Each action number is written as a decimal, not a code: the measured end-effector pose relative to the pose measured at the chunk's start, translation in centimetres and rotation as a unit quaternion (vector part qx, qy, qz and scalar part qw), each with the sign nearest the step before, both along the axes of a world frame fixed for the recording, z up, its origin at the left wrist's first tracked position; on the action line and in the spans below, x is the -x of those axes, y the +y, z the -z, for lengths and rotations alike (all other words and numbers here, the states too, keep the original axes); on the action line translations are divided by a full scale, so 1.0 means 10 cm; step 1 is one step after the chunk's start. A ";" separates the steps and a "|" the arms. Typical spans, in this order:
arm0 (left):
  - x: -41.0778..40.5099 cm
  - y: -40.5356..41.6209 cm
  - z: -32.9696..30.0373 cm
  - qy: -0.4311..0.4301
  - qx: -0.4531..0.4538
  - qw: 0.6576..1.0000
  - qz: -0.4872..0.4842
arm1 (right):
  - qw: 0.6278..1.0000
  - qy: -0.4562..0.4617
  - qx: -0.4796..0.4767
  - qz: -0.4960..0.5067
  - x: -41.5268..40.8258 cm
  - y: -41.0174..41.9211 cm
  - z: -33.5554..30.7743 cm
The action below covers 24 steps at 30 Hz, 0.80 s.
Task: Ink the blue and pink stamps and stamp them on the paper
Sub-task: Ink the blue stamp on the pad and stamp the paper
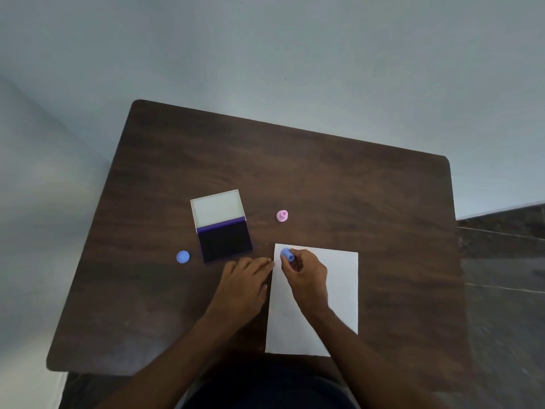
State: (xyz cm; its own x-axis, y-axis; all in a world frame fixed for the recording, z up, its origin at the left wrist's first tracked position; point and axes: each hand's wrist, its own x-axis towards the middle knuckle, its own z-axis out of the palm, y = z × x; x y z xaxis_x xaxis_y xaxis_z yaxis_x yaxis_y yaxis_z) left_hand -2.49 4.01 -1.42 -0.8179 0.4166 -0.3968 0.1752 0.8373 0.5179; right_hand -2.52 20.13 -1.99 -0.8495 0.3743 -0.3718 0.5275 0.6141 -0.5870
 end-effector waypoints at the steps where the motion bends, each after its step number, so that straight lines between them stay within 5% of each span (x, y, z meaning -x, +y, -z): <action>1: 0.00 0.03 0.00 0.002 0.007 1.000 0.005 | 1.000 -0.002 -0.003 0.002 0.00 0.02 0.01; 24: 0.05 0.18 0.21 0.058 0.092 0.986 0.125 | 0.996 -0.056 0.063 -0.004 0.15 0.03 0.20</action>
